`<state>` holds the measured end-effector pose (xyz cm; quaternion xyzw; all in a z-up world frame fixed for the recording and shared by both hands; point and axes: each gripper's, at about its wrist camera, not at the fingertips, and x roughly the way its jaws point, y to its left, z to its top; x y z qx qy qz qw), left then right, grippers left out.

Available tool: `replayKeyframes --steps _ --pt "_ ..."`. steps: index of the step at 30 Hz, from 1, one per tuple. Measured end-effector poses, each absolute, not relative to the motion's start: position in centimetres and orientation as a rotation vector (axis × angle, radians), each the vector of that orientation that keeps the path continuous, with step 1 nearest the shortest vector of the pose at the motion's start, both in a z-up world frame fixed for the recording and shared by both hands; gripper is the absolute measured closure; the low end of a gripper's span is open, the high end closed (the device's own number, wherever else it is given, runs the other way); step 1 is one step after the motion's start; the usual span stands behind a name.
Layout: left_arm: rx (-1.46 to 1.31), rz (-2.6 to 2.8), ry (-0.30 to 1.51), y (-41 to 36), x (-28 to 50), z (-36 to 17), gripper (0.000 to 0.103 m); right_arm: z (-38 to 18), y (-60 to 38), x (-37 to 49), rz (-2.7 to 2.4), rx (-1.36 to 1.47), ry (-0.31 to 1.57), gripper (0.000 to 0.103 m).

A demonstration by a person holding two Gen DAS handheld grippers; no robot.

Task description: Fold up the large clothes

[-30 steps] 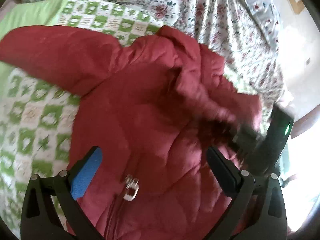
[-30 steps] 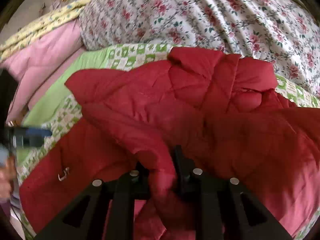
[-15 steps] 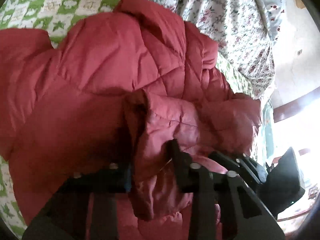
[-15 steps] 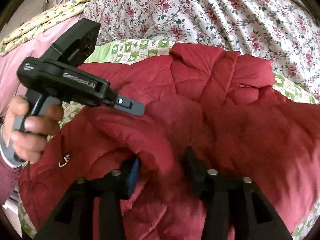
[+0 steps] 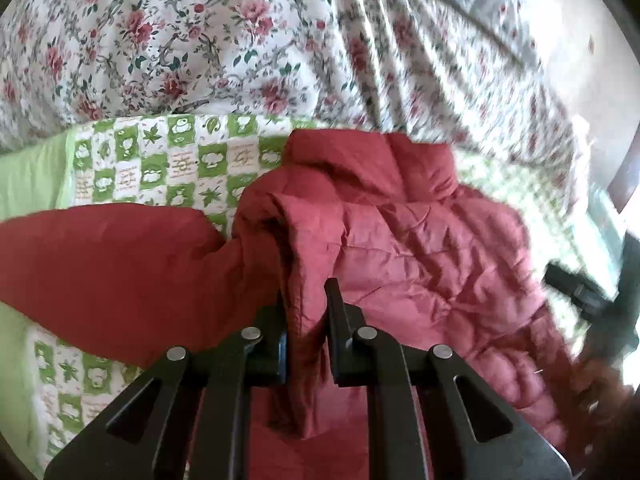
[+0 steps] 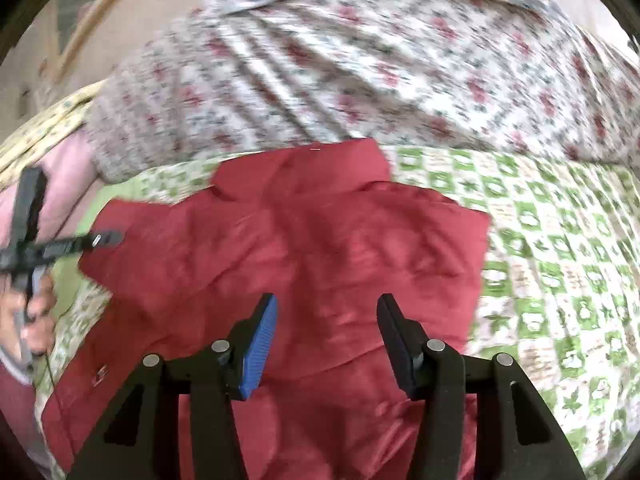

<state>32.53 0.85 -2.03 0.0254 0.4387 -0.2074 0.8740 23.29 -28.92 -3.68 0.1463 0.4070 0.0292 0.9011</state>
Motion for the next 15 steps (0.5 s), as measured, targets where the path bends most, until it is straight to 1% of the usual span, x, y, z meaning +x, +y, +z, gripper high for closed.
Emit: replayKeyframes --steps 2,4,5,6,8,11,12,15 --pt "0.079 -0.406 0.922 0.3 32.5 -3.1 0.09 -4.7 -29.5 24.2 0.041 0.299 0.874 0.049" --pt "0.082 -0.381 0.943 0.4 32.7 -4.3 0.086 -6.2 -29.7 24.9 0.031 0.297 0.923 0.05" --pt "0.082 -0.373 0.946 0.5 32.9 -4.6 0.081 -6.9 -29.6 25.1 0.029 0.294 0.943 0.05" --pt "0.081 -0.36 0.951 0.7 32.8 -4.7 0.072 -7.5 -29.6 25.4 0.031 0.291 0.962 0.05" --pt "0.077 -0.293 0.946 1.6 32.7 -4.1 0.06 -8.8 -29.1 25.4 0.024 0.273 0.997 0.05" --pt "0.007 -0.277 0.864 3.4 31.0 -1.6 0.06 -9.8 -29.2 25.1 0.011 0.273 1.014 0.049" --pt "-0.012 -0.294 0.87 3.6 30.5 -1.0 0.06 -10.0 -29.2 25.2 0.007 0.279 1.016 0.049" --pt "-0.016 -0.409 0.863 1.6 29.6 -0.2 0.06 -10.4 -29.0 25.6 -0.005 0.268 1.028 0.048"
